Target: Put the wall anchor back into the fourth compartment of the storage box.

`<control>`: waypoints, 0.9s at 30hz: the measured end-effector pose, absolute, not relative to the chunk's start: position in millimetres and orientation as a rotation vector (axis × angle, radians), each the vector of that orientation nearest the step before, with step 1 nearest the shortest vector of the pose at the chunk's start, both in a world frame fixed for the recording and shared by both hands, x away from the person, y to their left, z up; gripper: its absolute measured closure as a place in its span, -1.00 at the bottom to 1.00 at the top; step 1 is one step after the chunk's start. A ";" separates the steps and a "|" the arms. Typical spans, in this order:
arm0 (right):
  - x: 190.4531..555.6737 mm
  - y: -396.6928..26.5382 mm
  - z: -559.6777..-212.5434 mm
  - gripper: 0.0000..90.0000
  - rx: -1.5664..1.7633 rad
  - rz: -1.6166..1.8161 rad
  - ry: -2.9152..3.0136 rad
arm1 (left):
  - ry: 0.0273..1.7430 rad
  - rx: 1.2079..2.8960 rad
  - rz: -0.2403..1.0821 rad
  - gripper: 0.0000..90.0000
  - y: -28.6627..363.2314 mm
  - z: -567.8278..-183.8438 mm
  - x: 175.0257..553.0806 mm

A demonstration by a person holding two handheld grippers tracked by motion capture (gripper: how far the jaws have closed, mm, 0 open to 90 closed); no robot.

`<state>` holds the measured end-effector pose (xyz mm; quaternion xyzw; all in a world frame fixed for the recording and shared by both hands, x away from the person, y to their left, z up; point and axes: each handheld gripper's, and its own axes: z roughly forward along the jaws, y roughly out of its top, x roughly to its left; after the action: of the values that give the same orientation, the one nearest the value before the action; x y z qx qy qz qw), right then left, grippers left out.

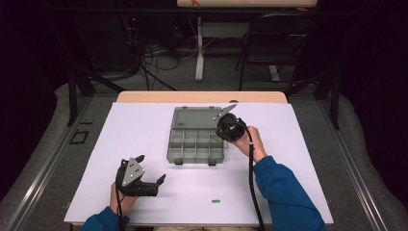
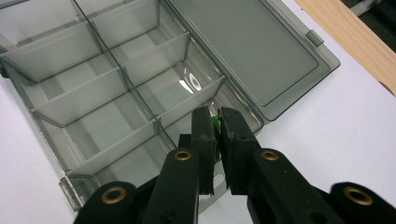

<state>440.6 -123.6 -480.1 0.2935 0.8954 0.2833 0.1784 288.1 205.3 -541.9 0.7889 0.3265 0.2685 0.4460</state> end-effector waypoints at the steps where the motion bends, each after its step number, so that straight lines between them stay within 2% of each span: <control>1: 441.1 -122.7 -480.8 0.88 0.834 0.793 2.533 | 0.806 1.956 0.664 -0.99 205.5 -541.9 288.2; 24: 459.7 -112.3 -504.3 0.87 0.856 0.713 2.558 | 0.808 1.949 0.667 -0.99 206.0 -541.5 287.8; 27: 462.0 -112.1 -507.4 0.81 0.866 0.711 2.563 | 0.809 1.949 0.666 -0.99 206.4 -541.5 287.9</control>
<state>462.0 -112.1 -507.4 0.3051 0.9027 0.2504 0.1715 287.9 206.4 -541.5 0.7874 0.3269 0.2692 0.4479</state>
